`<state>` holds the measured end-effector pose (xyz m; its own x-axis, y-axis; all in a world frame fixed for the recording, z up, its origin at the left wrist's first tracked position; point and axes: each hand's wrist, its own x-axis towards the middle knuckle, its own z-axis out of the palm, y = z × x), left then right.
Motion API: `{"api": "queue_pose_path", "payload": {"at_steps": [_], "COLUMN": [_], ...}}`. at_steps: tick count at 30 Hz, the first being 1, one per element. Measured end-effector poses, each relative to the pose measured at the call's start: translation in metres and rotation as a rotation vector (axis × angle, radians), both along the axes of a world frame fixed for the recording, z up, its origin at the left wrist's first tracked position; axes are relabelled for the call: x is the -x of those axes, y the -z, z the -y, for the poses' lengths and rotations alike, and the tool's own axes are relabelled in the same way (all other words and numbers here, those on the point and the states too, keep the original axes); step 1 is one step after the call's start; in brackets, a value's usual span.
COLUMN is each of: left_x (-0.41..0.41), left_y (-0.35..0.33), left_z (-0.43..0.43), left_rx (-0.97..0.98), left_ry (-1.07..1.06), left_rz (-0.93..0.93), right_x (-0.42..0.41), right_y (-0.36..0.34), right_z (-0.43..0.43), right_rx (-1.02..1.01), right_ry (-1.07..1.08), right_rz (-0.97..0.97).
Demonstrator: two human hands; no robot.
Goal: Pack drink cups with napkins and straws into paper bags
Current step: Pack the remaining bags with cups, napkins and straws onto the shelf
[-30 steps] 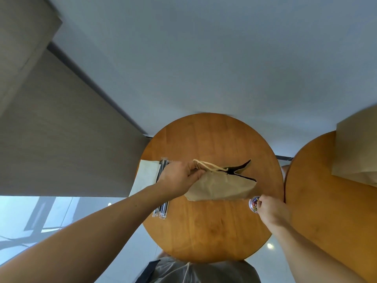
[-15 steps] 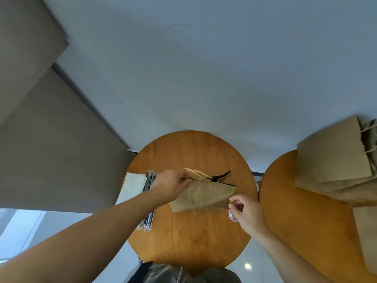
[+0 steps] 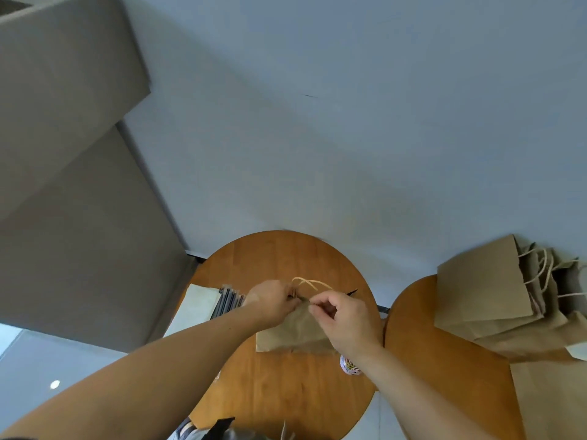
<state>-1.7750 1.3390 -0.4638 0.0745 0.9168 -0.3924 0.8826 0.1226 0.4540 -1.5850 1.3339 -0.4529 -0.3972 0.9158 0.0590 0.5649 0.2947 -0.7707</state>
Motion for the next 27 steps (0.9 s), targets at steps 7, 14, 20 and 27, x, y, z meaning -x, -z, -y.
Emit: {"api": "queue_pose_path", "payload": {"at_steps": [7, 14, 20, 27], "left_x": [-0.003, -0.003, -0.004, -0.005], "left_y": [0.0, 0.001, 0.003, 0.004], "left_z": [0.004, 0.007, 0.007, 0.008], "left_rx": [-0.018, -0.023, -0.041, -0.083], "left_ry": [-0.025, -0.014, -0.015, -0.005], "left_rz": [0.012, 0.044, 0.018, -0.004], "right_x": [0.02, 0.018, 0.019, 0.018], "right_y": [0.007, 0.011, 0.014, 0.014], "right_z": [-0.019, -0.031, -0.034, -0.033], "right_rx": [-0.017, 0.026, 0.013, -0.085], "right_ry": [0.032, 0.001, -0.013, -0.058], "right_rz": [0.107, 0.204, 0.253, 0.305]}}
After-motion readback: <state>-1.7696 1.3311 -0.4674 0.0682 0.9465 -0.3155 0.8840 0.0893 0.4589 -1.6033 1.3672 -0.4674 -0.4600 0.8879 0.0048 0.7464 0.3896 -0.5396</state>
